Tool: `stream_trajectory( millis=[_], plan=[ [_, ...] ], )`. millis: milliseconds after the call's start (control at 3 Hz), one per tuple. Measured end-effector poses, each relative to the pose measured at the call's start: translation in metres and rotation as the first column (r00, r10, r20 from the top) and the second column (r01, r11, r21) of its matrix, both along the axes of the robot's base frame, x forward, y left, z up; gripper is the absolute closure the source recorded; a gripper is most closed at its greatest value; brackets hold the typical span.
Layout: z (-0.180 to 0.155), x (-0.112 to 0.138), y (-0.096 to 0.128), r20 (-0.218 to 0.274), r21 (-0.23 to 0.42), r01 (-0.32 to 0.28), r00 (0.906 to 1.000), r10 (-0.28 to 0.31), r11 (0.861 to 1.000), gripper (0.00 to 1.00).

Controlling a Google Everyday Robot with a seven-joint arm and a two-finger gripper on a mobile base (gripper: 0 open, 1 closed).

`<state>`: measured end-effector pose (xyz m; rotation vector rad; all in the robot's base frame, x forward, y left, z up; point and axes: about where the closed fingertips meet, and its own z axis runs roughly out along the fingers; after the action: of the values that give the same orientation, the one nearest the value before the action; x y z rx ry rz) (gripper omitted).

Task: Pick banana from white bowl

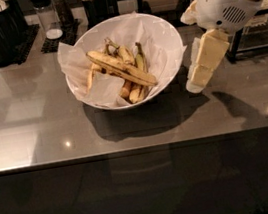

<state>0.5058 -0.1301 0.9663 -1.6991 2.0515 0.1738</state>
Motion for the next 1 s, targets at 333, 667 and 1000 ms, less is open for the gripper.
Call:
stream_trajectory(
  millis=[333, 667, 1000],
  plan=[
    [-0.001, 0.001, 0.002, -0.003, 0.002, -0.003, 1.0, 0.003, 1.0, 0.0],
    [0.001, 0.005, 0.007, 0.017, 0.063, 0.025, 0.9995, -0.026, 0.998, 0.0],
    [0.006, 0.021, 0.03, 0.027, 0.159, 0.006, 0.9996, -0.01, 0.987, 0.0]
  ],
)
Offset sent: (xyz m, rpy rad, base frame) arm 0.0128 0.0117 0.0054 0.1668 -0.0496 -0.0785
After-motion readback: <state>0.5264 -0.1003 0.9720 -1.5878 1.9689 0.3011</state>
